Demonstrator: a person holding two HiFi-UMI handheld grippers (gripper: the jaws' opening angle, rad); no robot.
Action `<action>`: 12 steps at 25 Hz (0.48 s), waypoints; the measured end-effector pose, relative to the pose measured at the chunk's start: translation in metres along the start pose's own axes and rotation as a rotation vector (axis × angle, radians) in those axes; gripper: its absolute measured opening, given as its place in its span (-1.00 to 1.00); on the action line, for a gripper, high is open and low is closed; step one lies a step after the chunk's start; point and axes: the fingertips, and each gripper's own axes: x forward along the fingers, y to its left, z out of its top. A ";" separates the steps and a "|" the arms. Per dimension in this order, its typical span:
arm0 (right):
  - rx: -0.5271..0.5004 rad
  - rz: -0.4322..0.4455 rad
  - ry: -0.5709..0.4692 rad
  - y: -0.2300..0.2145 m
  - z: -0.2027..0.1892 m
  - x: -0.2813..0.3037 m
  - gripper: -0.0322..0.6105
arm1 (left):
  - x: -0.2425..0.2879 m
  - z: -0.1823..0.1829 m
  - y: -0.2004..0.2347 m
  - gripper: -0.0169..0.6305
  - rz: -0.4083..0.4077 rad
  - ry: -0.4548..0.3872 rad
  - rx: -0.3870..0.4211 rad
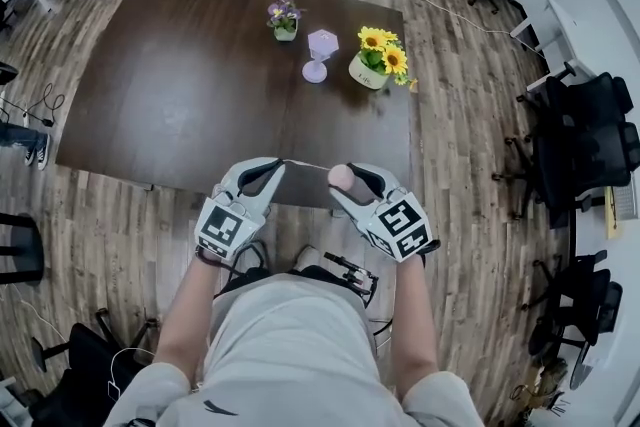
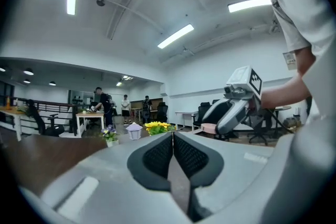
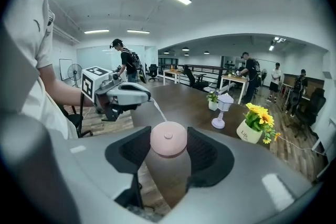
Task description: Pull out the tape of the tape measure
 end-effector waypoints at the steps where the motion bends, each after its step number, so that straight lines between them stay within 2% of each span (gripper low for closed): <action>1: 0.009 -0.017 0.003 -0.006 -0.003 -0.002 -0.23 | -0.004 -0.001 0.010 -0.91 0.024 -0.005 -0.014; 5: 0.048 -0.083 0.015 -0.028 -0.014 -0.010 -0.23 | -0.023 -0.005 0.047 -0.91 0.117 -0.020 -0.081; 12: 0.095 -0.178 0.034 -0.063 -0.032 -0.025 -0.23 | -0.060 -0.017 0.094 -0.91 0.237 -0.006 -0.122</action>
